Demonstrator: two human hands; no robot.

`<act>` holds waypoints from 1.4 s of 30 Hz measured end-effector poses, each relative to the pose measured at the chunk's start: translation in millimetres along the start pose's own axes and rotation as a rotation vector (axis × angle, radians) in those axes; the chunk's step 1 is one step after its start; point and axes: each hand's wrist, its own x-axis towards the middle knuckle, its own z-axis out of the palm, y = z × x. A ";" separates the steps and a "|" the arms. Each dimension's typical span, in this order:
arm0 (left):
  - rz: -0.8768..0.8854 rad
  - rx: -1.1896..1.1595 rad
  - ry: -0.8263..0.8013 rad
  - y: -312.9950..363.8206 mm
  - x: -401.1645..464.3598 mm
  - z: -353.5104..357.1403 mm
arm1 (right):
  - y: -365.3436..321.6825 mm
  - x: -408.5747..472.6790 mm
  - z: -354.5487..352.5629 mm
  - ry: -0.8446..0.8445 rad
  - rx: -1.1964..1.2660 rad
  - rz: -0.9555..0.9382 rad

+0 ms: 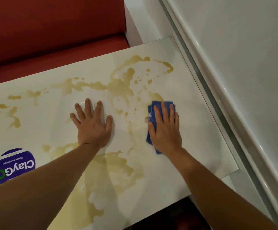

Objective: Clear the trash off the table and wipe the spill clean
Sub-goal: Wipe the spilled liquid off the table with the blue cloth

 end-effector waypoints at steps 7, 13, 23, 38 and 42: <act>-0.013 0.004 -0.008 2.3 -0.2 -3.3 | -10.7 9.0 -0.3 0.030 -0.016 0.043; -0.009 -0.003 -0.031 2.6 -1.1 -6.7 | -27.1 -102.6 15.0 -0.066 0.014 -0.004; 0.003 0.019 -0.043 1.2 -0.7 -6.0 | -9.0 1.9 -6.3 -0.065 -0.065 -0.012; 0.021 0.000 -0.011 -2.9 -0.5 -0.8 | 4.4 -103.0 7.7 -0.131 -0.018 -0.105; 0.022 0.015 -0.005 -1.3 0.6 0.3 | 38.2 -47.3 -5.9 -0.083 0.013 0.085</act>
